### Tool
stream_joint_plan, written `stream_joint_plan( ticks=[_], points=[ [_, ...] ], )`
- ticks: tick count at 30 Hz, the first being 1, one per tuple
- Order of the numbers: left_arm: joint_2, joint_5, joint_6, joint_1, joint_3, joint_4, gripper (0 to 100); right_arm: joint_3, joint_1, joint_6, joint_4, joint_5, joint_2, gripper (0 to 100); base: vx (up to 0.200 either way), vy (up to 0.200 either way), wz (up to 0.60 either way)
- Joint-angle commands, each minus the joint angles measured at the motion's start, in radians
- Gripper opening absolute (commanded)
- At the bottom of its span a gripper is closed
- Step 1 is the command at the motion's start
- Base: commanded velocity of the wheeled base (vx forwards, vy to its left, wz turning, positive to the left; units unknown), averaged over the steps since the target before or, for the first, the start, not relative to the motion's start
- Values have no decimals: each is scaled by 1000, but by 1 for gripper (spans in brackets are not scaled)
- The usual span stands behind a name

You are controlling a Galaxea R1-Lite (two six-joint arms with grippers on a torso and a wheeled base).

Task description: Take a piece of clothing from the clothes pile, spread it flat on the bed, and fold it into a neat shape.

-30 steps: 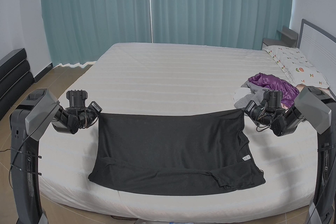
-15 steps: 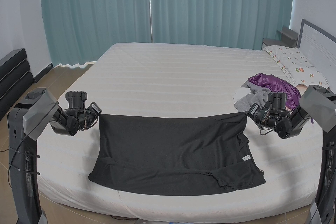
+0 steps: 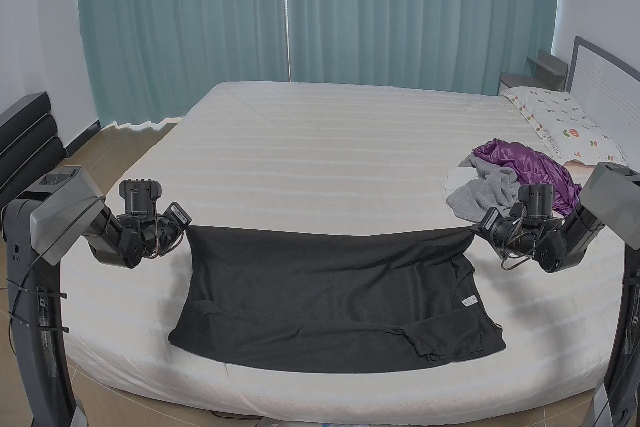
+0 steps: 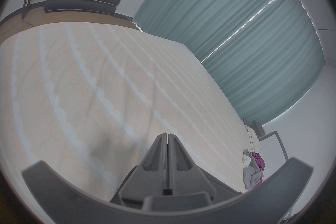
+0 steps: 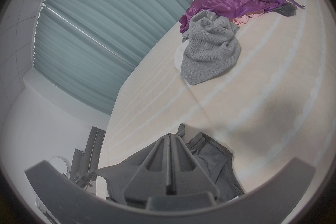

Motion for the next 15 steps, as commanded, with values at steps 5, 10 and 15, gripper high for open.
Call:
stream_joint_plan(
  ticks=[5,10,15],
  points=[
    [-94,-1,4,-2,123,-30,0,114,-25,-3,0,56,-79,0,0,0,0],
    [-115,-7,4,1,135,-32,0,133,-23,1,-17,69,-94,0,0,0,0],
    [-100,-11,-2,5,69,-25,0,59,-10,1,-49,55,-46,0,0,0,0]
  ],
)
